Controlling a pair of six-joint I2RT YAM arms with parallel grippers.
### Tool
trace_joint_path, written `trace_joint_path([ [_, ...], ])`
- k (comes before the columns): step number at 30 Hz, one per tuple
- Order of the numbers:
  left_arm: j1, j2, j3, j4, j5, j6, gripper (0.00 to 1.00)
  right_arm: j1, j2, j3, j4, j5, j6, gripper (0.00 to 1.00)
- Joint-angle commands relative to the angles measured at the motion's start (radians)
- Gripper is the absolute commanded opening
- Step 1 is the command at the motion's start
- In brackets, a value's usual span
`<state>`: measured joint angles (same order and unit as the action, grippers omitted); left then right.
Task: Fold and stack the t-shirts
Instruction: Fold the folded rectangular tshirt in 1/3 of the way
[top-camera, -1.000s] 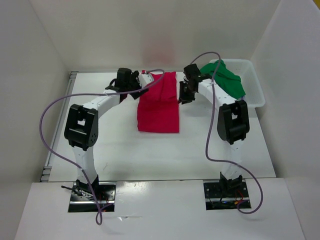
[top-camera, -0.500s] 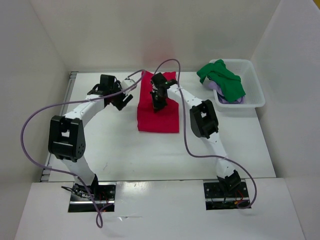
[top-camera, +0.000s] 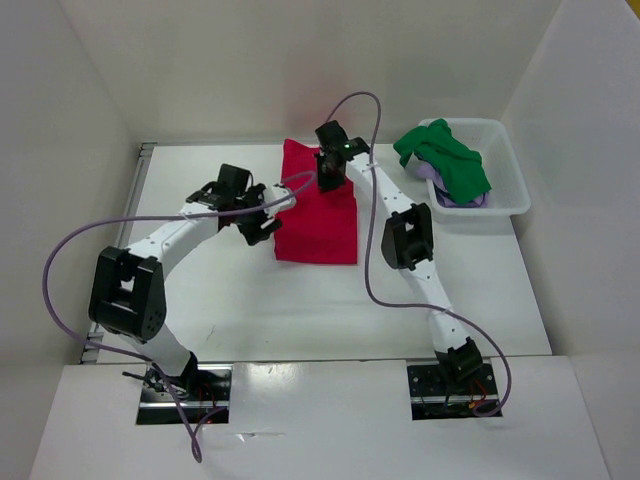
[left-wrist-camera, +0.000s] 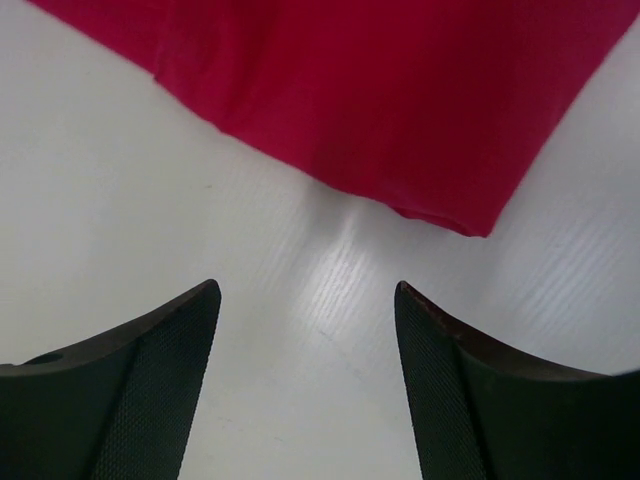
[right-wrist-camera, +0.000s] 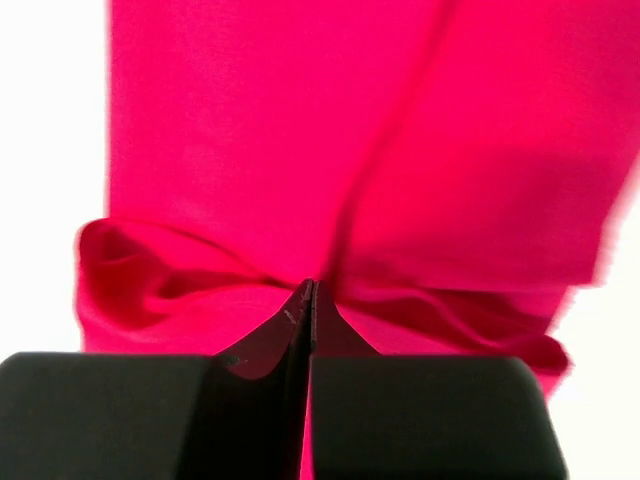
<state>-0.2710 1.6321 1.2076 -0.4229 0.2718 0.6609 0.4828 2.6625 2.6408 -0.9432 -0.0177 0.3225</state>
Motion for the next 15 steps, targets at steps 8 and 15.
trace_joint_path([
  [8,-0.218,-0.052,-0.13,0.016,0.018,0.232,0.92,-0.072,-0.487,-0.623,0.07,-0.016,-0.028,0.53],
  [15,-0.241,-0.042,-0.273,0.159,-0.077,0.379,0.93,-0.092,-0.746,-1.154,0.277,-0.169,0.074,0.65],
])
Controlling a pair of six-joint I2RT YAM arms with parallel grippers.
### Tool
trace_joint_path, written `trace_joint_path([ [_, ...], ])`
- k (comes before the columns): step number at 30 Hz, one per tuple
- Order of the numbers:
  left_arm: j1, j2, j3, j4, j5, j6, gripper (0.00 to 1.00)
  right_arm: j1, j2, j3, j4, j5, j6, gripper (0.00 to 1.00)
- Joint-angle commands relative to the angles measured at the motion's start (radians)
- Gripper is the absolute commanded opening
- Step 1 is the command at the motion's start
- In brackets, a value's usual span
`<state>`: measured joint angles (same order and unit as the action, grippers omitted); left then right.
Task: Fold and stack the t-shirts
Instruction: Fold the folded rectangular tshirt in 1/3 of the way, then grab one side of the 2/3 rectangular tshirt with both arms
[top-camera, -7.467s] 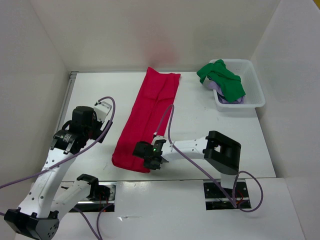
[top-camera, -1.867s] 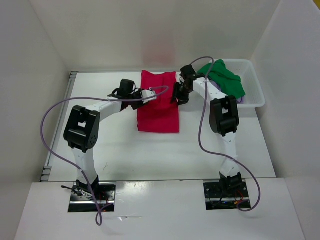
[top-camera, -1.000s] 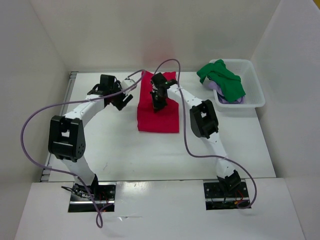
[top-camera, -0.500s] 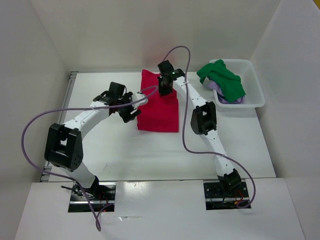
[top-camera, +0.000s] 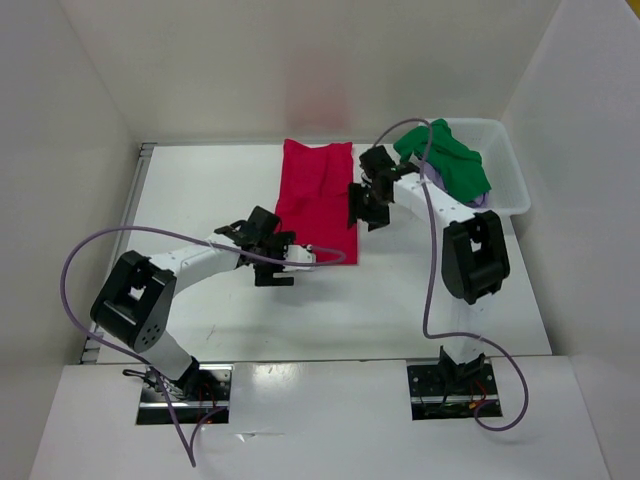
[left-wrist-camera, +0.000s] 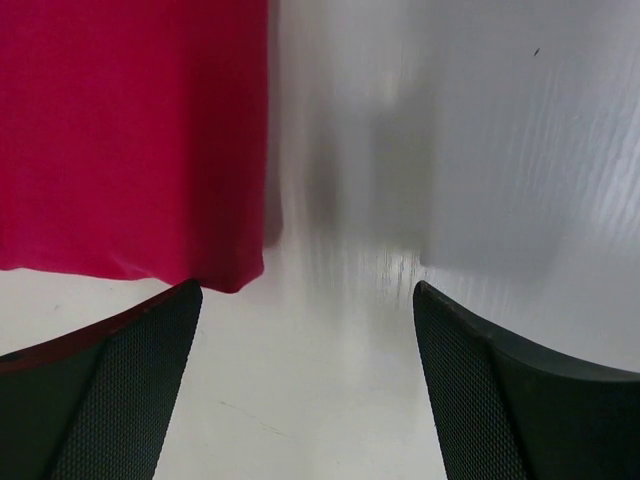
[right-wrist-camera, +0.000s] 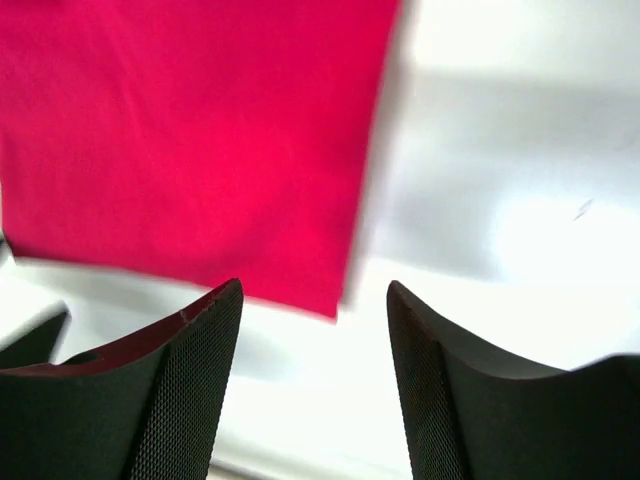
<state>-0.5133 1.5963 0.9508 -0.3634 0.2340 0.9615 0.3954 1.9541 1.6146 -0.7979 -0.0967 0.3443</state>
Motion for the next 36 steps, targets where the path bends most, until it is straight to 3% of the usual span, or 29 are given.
trace_joint_path([
  [1,0.001,-0.006,-0.017,0.115,-0.048,0.079,0.93,-0.004,-0.059,-0.195,0.173,-0.107,0.067,0.65],
  [8,0.001,0.025,-0.044,0.211,-0.108,0.088,0.93,0.005,-0.089,-0.306,0.246,-0.129,0.128,0.68],
  [11,-0.008,0.036,-0.044,0.224,-0.095,0.088,0.84,0.005,-0.089,-0.344,0.255,-0.129,0.137,0.69],
  [12,-0.008,0.036,-0.044,0.224,-0.094,0.097,0.73,0.014,-0.089,-0.357,0.255,-0.129,0.147,0.69],
  [14,-0.019,0.045,-0.044,0.215,-0.084,0.117,0.67,0.014,-0.089,-0.366,0.255,-0.129,0.159,0.69],
  [23,-0.06,0.045,-0.067,0.188,-0.041,0.137,0.54,0.025,-0.049,-0.378,0.266,-0.153,0.188,0.69],
  [27,-0.06,0.065,-0.067,0.222,-0.073,0.117,0.28,0.025,-0.031,-0.397,0.284,-0.186,0.188,0.53],
  [28,-0.06,0.065,-0.076,0.222,-0.085,0.117,0.25,0.025,-0.03,-0.397,0.284,-0.196,0.197,0.43],
  [31,-0.06,0.076,-0.086,0.234,-0.096,0.108,0.24,0.025,-0.02,-0.397,0.293,-0.196,0.197,0.31],
  [36,-0.06,0.085,-0.086,0.244,-0.096,0.076,0.13,0.025,-0.02,-0.397,0.284,-0.196,0.197,0.3],
])
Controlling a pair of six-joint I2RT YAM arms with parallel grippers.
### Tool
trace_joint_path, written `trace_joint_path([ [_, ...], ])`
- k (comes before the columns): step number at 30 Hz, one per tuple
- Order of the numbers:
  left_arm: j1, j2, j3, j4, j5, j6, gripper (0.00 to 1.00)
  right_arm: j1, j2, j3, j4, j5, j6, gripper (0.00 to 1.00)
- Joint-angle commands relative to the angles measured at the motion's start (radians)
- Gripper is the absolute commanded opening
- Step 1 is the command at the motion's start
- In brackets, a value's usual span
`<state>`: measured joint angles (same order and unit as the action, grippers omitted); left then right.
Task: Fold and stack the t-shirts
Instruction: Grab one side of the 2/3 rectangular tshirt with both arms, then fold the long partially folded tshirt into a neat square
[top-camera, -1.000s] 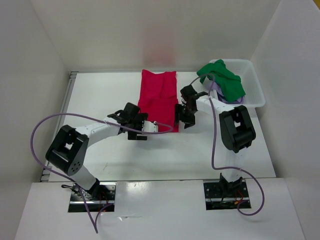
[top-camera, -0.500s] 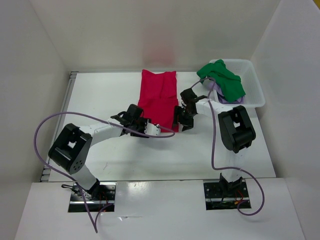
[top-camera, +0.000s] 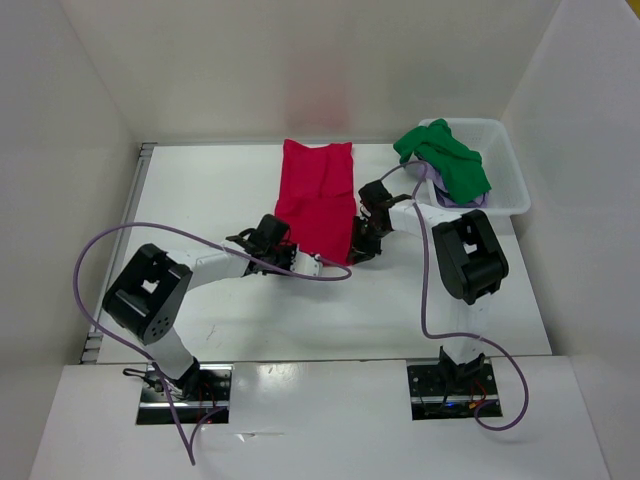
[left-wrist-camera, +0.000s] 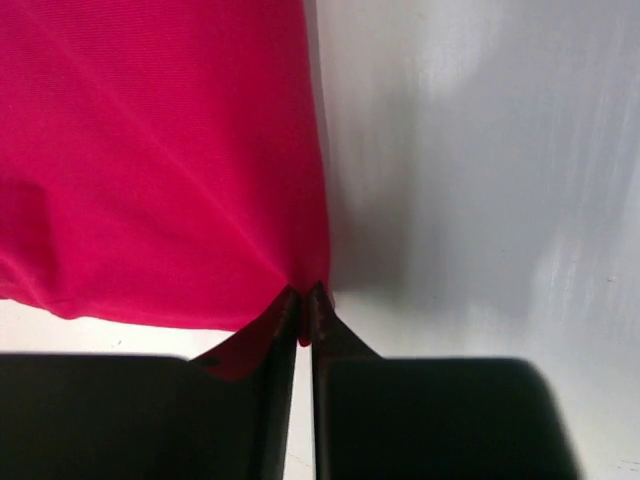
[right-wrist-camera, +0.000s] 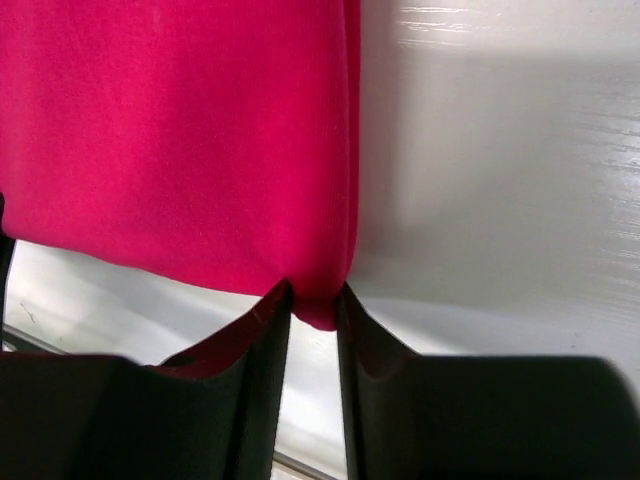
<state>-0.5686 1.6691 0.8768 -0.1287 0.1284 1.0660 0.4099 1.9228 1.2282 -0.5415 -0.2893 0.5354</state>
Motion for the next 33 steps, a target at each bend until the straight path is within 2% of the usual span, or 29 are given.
trace_joint_path([
  [1,-0.005,0.012,-0.012,0.009,0.01,-0.029,0.09,0.01,0.012,-0.01,0.028,-0.004,0.006,0.26],
  [2,-0.005,0.012,-0.012,0.009,0.019,-0.029,0.04,0.01,0.012,-0.01,0.028,-0.004,0.006,0.17],
  [3,-0.005,0.012,-0.012,-0.005,0.019,-0.043,0.0,0.01,0.012,-0.01,0.028,-0.004,-0.003,0.11],
  [4,-0.005,0.012,-0.003,-0.02,0.036,-0.043,0.0,0.01,0.012,-0.01,0.017,-0.004,-0.003,0.02],
  [5,-0.005,0.003,0.007,-0.072,0.059,-0.043,0.0,0.01,0.012,-0.01,0.017,-0.013,-0.012,0.0],
  [12,-0.06,-0.078,0.034,-0.299,0.08,-0.103,0.0,0.02,-0.097,-0.056,-0.101,-0.022,-0.071,0.0],
  [21,-0.1,-0.235,0.089,-0.632,0.102,-0.187,0.0,0.199,-0.329,-0.17,-0.267,-0.066,-0.012,0.0],
  [28,-0.129,-0.364,0.209,-0.876,0.175,-0.267,0.0,0.254,-0.521,-0.164,-0.428,-0.112,0.047,0.0],
  [33,-0.12,-0.404,0.346,-0.931,0.227,-0.363,0.0,0.254,-0.645,-0.11,-0.505,-0.143,0.113,0.0],
])
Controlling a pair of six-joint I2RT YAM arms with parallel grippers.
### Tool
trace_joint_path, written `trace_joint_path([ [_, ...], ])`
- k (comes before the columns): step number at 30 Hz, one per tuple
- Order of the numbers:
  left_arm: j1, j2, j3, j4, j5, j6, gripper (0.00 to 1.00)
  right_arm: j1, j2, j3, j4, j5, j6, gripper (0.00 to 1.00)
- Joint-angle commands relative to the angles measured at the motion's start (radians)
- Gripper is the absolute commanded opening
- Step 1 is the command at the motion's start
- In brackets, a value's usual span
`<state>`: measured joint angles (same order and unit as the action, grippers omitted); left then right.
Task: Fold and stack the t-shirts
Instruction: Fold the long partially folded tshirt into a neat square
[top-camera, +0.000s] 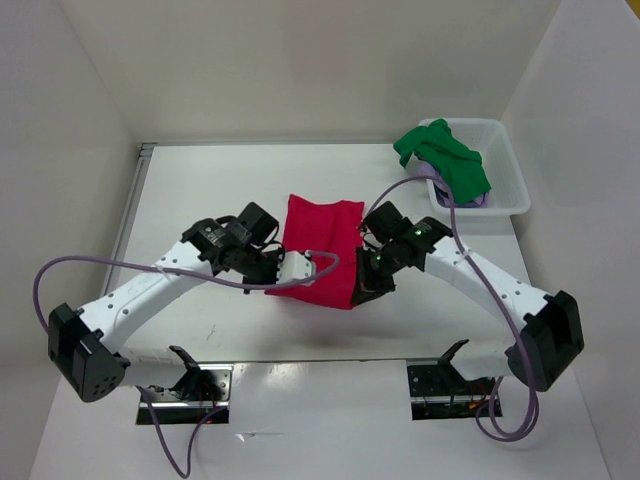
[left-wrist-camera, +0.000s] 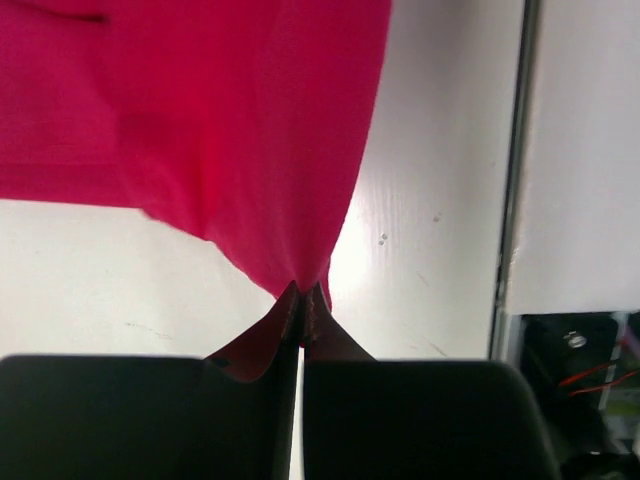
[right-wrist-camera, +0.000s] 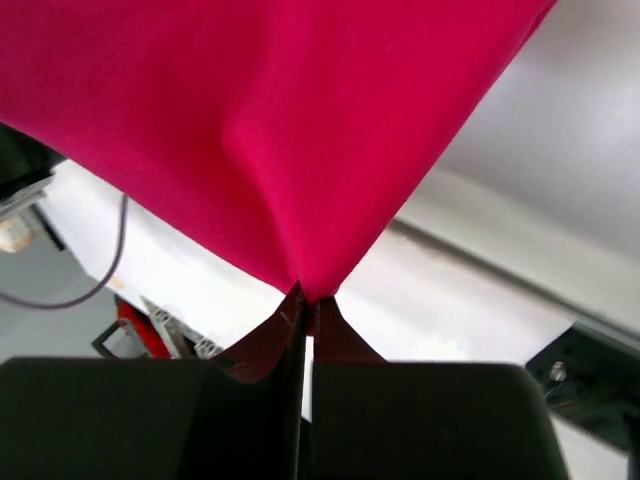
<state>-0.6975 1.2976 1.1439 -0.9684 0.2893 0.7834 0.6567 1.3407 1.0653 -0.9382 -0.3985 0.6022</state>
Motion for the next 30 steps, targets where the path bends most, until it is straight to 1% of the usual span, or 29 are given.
trace_joint_path([
  [1,0.044,-0.032,0.102,-0.092,0.079,-0.096,0.0,0.008,-0.063,0.076,-0.119,-0.034,0.062,0.0],
  [2,0.059,-0.032,0.15,-0.092,0.103,-0.133,0.0,0.008,-0.077,0.088,-0.119,-0.034,0.071,0.0],
  [4,0.094,-0.008,0.189,-0.081,0.113,-0.154,0.0,0.008,-0.087,0.102,-0.119,-0.034,0.084,0.0],
  [5,0.095,0.008,0.215,-0.067,0.126,-0.177,0.0,-0.005,-0.087,0.102,-0.119,-0.043,0.084,0.0],
  [9,0.128,0.061,0.259,-0.023,0.125,-0.219,0.0,-0.094,-0.074,0.102,-0.096,-0.082,0.03,0.0],
  [14,0.17,0.185,0.342,0.081,0.085,-0.266,0.0,-0.247,0.009,0.111,-0.033,-0.154,-0.057,0.0],
  [17,0.197,0.256,0.384,0.146,0.062,-0.302,0.0,-0.299,0.075,0.142,-0.01,-0.174,-0.102,0.0],
  [20,0.26,0.316,0.418,0.197,0.062,-0.329,0.0,-0.313,0.158,0.203,-0.001,-0.174,-0.146,0.0],
  [22,0.299,0.345,0.427,0.223,0.062,-0.343,0.0,-0.348,0.192,0.243,0.015,-0.174,-0.156,0.0],
  [27,0.309,0.396,0.436,0.28,0.062,-0.361,0.0,-0.402,0.316,0.301,0.094,-0.223,-0.156,0.0],
  [30,0.309,0.425,0.436,0.332,0.061,-0.384,0.0,-0.422,0.386,0.329,0.113,-0.232,-0.156,0.0],
])
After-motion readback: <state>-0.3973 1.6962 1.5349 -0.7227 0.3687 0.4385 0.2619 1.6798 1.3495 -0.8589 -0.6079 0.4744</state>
